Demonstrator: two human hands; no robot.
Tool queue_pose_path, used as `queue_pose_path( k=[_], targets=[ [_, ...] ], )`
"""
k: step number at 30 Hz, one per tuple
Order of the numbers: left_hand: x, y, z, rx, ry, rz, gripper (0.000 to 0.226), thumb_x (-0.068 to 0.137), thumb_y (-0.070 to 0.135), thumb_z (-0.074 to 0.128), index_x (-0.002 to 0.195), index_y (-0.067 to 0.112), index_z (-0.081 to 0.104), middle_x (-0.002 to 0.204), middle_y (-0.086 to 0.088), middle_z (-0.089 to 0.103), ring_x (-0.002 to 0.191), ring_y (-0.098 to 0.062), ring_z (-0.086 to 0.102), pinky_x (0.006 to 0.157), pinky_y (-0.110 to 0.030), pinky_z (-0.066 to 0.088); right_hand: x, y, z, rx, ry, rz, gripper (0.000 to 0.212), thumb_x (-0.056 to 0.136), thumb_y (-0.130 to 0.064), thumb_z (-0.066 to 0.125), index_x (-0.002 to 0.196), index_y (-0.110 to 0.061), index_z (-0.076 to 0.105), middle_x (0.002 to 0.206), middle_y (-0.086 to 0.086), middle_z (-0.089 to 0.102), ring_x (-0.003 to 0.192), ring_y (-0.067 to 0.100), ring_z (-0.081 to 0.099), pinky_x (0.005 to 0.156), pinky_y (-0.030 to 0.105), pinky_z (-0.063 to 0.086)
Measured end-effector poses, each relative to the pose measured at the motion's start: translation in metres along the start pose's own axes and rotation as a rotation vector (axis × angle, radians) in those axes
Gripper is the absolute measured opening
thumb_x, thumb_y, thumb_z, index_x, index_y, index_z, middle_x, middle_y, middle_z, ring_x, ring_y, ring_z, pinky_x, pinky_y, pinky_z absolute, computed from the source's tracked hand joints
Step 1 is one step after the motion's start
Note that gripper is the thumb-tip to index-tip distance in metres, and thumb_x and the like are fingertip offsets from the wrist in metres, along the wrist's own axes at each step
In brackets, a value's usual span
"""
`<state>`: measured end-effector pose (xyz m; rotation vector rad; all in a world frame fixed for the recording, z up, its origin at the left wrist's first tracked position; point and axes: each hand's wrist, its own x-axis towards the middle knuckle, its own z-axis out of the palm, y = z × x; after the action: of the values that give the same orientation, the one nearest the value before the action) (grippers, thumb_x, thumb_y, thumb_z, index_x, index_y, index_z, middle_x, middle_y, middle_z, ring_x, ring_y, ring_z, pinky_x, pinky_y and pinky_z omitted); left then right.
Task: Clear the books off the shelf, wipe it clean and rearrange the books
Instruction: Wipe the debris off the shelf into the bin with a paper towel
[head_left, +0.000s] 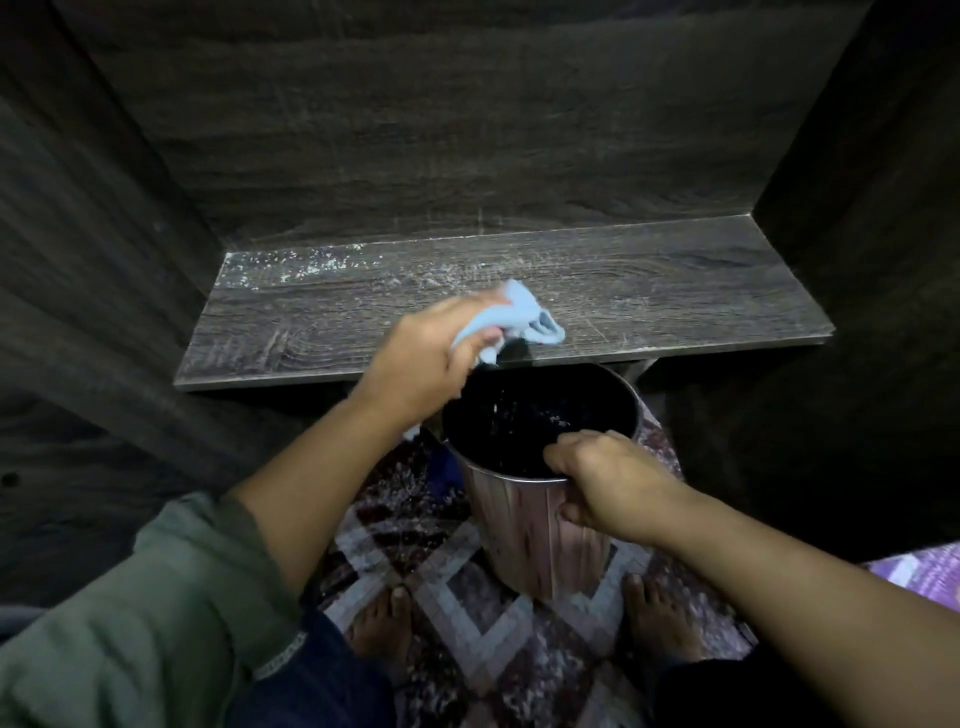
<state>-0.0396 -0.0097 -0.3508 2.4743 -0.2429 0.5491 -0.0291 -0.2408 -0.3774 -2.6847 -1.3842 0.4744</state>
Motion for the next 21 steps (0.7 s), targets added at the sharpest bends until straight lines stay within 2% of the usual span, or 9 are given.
queue_pose_path(
  k=[3,5,7,8,10,13,16,19,21],
  targets=[
    [0.022,-0.005,-0.005,0.096,0.07,-0.008,0.04,0.093,0.036,0.05,0.129,0.021,0.061,0.135,0.002,0.058,0.122,-0.018,0.053,0.105,-0.024,0.035,0.0,0.0,0.0,0.005,0.001,-0.003,0.031,0.074,-0.028,0.072,0.099,-0.02,0.055,0.107,0.0,0.056,0.109,0.022,0.054,0.081,0.032,0.037],
    [0.031,-0.013,-0.002,0.247,-0.059,-0.076,0.047,0.093,0.044,0.052,0.138,0.028,0.052,0.146,-0.001,0.046,0.132,-0.027,0.041,0.112,-0.033,0.028,0.0,0.0,-0.001,0.002,0.004,-0.003,0.032,0.075,-0.028,0.072,0.101,-0.02,0.055,0.11,0.0,0.057,0.11,0.022,0.054,0.082,0.031,0.037],
    [0.03,-0.023,0.003,0.391,-0.274,-0.29,0.06,0.092,0.054,0.052,0.147,0.041,0.032,0.158,0.001,0.025,0.143,-0.031,0.021,0.116,-0.049,0.02,0.0,0.001,-0.002,-0.003,0.007,-0.003,0.03,0.076,-0.028,0.071,0.1,-0.02,0.055,0.11,0.0,0.057,0.11,0.023,0.054,0.081,0.031,0.037],
    [0.027,-0.027,0.005,0.421,-0.356,-0.38,0.064,0.091,0.058,0.05,0.148,0.045,0.025,0.16,0.001,0.02,0.144,-0.032,0.017,0.115,-0.053,0.019,0.0,0.001,-0.002,-0.003,0.006,-0.004,0.029,0.076,-0.028,0.07,0.099,-0.02,0.055,0.11,0.001,0.057,0.11,0.023,0.054,0.081,0.031,0.037],
    [0.019,-0.034,0.008,0.453,-0.384,-0.377,0.061,0.093,0.058,0.045,0.148,0.044,0.024,0.157,0.001,0.027,0.14,-0.032,0.025,0.11,-0.053,0.023,0.0,0.002,-0.003,-0.004,0.003,-0.006,0.027,0.077,-0.027,0.07,0.099,-0.02,0.055,0.109,0.001,0.056,0.109,0.023,0.054,0.081,0.03,0.037],
    [0.01,-0.028,0.006,0.45,-0.325,-0.212,0.053,0.095,0.051,0.046,0.145,0.036,0.038,0.147,0.0,0.044,0.129,-0.029,0.04,0.106,-0.041,0.029,0.0,0.004,-0.003,-0.009,-0.003,0.001,0.029,0.076,-0.028,0.071,0.1,-0.02,0.055,0.109,0.001,0.056,0.109,0.024,0.054,0.082,0.031,0.039],
    [0.0,-0.012,0.002,0.24,-0.422,-0.092,0.042,0.094,0.041,0.056,0.134,0.026,0.056,0.128,-0.001,0.06,0.116,-0.023,0.055,0.1,-0.033,0.037,-0.001,0.005,-0.002,-0.012,0.002,-0.003,0.03,0.075,-0.029,0.072,0.099,-0.02,0.056,0.109,0.001,0.057,0.108,0.024,0.055,0.083,0.032,0.04],
    [-0.005,0.005,-0.019,-0.043,-0.549,-0.216,0.028,0.092,0.029,0.065,0.121,0.03,0.065,0.113,0.01,0.066,0.103,-0.01,0.062,0.091,-0.033,0.049,-0.002,0.003,-0.001,-0.024,0.004,-0.009,0.032,0.075,-0.03,0.072,0.102,-0.02,0.057,0.111,0.0,0.057,0.109,0.023,0.055,0.084,0.032,0.04],
    [-0.006,0.012,-0.032,-0.056,-0.483,-0.278,0.031,0.091,0.03,0.066,0.122,0.033,0.064,0.109,0.015,0.065,0.101,-0.006,0.06,0.087,-0.026,0.047,-0.003,0.002,0.0,-0.027,0.013,-0.013,0.033,0.074,-0.03,0.073,0.102,-0.02,0.057,0.11,0.001,0.057,0.109,0.023,0.055,0.084,0.032,0.04]
  ],
)
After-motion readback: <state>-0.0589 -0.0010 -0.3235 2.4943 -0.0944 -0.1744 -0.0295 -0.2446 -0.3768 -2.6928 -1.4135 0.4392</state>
